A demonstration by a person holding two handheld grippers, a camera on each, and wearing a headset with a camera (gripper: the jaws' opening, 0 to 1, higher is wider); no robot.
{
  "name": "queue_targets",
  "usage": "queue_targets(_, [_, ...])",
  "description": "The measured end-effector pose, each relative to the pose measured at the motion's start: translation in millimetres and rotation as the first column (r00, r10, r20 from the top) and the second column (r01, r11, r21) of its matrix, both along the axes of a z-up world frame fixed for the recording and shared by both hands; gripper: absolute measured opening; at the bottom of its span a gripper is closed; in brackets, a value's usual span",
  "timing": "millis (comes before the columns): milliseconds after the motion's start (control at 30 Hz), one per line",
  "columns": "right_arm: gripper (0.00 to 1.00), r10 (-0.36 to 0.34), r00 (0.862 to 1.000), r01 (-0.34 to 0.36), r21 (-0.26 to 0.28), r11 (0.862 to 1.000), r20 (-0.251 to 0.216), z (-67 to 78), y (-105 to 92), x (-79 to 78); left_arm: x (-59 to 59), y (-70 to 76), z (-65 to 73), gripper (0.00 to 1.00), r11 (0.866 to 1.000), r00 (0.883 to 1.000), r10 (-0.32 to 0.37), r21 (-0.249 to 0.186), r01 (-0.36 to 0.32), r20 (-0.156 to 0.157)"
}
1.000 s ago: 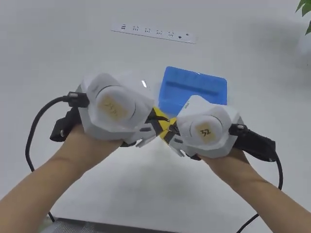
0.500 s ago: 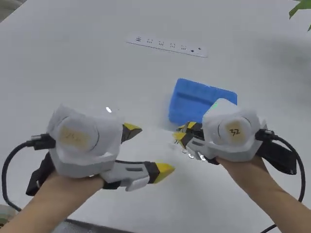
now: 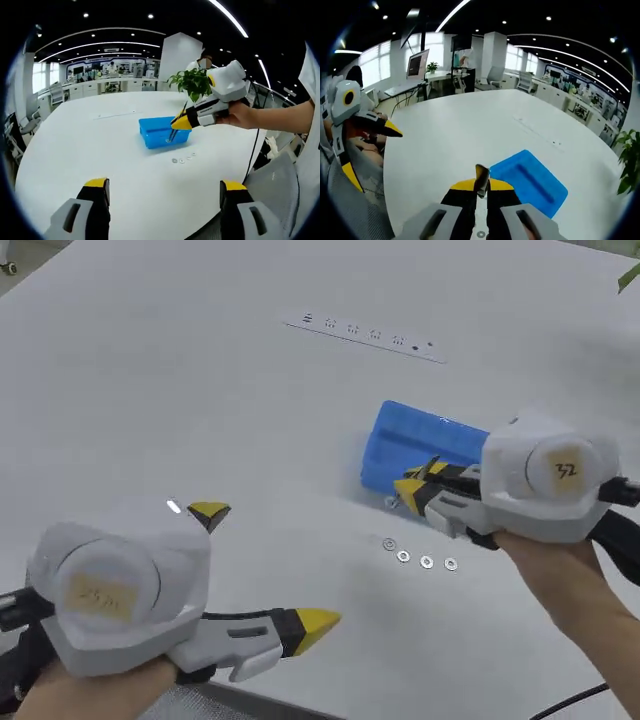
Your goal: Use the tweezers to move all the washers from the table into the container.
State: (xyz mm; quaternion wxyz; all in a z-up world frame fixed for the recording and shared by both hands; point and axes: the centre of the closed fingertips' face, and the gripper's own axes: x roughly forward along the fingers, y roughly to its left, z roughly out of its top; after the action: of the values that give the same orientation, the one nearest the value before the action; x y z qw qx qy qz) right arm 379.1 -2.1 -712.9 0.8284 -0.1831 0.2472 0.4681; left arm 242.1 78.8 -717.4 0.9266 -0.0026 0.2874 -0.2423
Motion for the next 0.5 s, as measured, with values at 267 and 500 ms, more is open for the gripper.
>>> queue_targets(267, [0.03,-0.121,0.992,0.118,0.064,0.991,0.035,18.3,-1.7,47.9,-16.7,14.6,-16.1,0.93,0.983,0.999,0.048,0.175,-0.049,0.010])
queue_targets(500, [0.03,-0.151,0.988,0.150,0.023,0.988,0.030,-8.3,4.7,72.6,-8.8,19.2,-19.4,0.85,0.970,0.995,0.080,0.224,-0.091,0.055])
